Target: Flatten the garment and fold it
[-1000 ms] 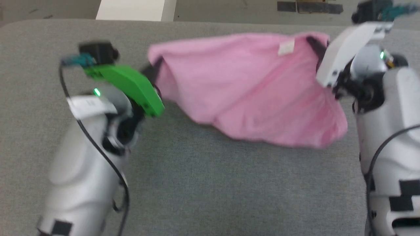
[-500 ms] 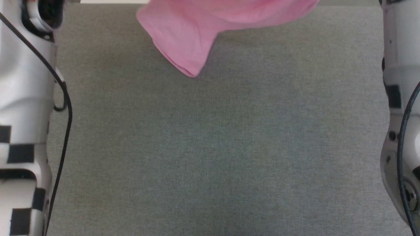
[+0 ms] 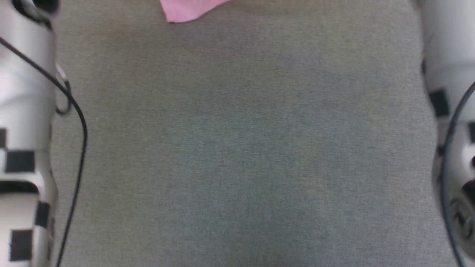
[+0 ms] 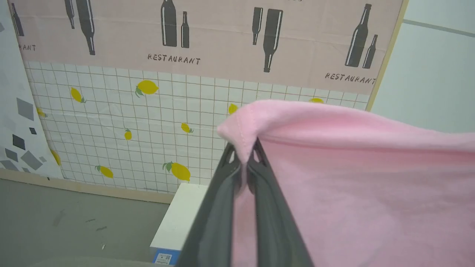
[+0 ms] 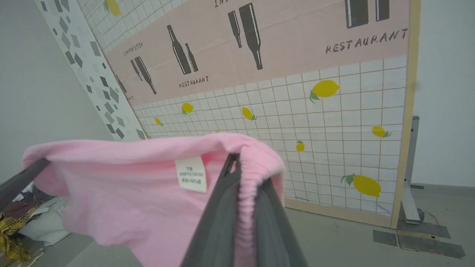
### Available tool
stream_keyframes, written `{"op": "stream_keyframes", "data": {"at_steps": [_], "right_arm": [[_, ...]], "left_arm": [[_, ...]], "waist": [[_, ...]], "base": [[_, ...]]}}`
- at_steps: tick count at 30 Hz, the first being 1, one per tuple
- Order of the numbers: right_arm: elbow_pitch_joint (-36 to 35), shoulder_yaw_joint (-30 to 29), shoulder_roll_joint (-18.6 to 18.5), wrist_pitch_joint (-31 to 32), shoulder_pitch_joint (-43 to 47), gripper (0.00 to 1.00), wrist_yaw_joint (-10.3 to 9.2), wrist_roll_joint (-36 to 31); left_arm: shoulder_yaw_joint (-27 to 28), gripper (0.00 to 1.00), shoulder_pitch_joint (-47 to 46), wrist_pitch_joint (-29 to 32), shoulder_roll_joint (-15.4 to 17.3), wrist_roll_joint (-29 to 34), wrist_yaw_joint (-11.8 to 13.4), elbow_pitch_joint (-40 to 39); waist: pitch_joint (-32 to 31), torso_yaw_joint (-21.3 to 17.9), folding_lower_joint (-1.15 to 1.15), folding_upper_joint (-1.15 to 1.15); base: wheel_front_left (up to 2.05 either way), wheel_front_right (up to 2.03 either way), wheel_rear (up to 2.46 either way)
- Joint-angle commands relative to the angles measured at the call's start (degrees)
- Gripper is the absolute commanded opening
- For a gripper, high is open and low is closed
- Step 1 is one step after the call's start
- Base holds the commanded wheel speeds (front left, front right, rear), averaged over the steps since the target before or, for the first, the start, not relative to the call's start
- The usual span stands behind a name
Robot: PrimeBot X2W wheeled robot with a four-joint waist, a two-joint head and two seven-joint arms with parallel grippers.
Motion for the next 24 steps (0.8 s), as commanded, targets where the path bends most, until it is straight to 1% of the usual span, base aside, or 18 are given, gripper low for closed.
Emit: {"op": "stream_keyframes", "data": {"at_steps": [1,3,6,9,12,14,19,22,24], "right_arm": [[-0.57,0.46,-0.22,-0.65,3.17,0.00,-0.09,1.12],[-2.70,2.23,-0.68,-0.41,7.70,0.00,-0.09,2.85],[-6.94,3.25,-1.98,-0.01,15.11,0.00,-0.09,6.69],[-12.90,4.18,-4.24,0.70,24.56,0.00,-0.09,9.88],[-18.49,5.17,-6.39,2.24,34.27,0.00,-0.09,11.61],[-22.07,5.39,-7.42,3.65,41.20,0.00,-0.09,13.06],[-30.29,6.42,-9.68,8.99,59.02,0.00,-0.09,14.95],[-33.45,5.85,-9.91,12.40,68.03,0.00,-0.09,15.84],[-34.89,5.68,-10.40,15.19,73.10,0.00,-0.09,15.24]], "left_arm": [[0.04,0.00,2.97,-0.26,-0.17,-0.96,-0.48,0.08],[-0.18,0.00,7.08,0.09,-0.22,-1.69,-0.78,-0.58],[-0.03,0.00,13.61,0.74,-0.11,-3.00,-0.64,-2.88],[0.55,0.00,21.97,2.01,0.23,-4.62,0.60,-6.30],[0.64,0.00,31.52,4.22,1.09,-5.68,2.40,-10.97],[0.73,0.00,38.94,5.97,1.04,-6.99,3.86,-14.98],[1.22,0.00,57.97,11.30,0.30,-10.77,9.47,-25.70],[0.84,0.00,66.80,14.71,0.36,-11.93,12.91,-30.45],[0.45,0.00,71.89,17.17,0.53,-12.68,14.99,-32.72]], "waist": [[-1.24,0.57,-0.01,0.41],[-2.72,0.80,-0.01,0.41],[-5.43,1.10,-0.01,0.41],[-8.73,0.97,-0.01,0.41],[-12.01,0.69,-0.01,0.41],[-14.35,0.66,-0.01,0.41],[-18.79,1.01,-0.01,0.41],[-20.25,1.25,-0.01,0.41],[-20.98,1.24,-0.01,0.41]], "base": [[0.00,0.00,0.00],[0.00,0.00,0.00],[0.00,0.00,0.00],[0.00,0.00,0.00],[0.00,0.00,0.00],[0.00,0.00,0.00],[0.00,0.00,0.00],[0.00,0.00,0.00],[0.00,0.00,0.00]]}}
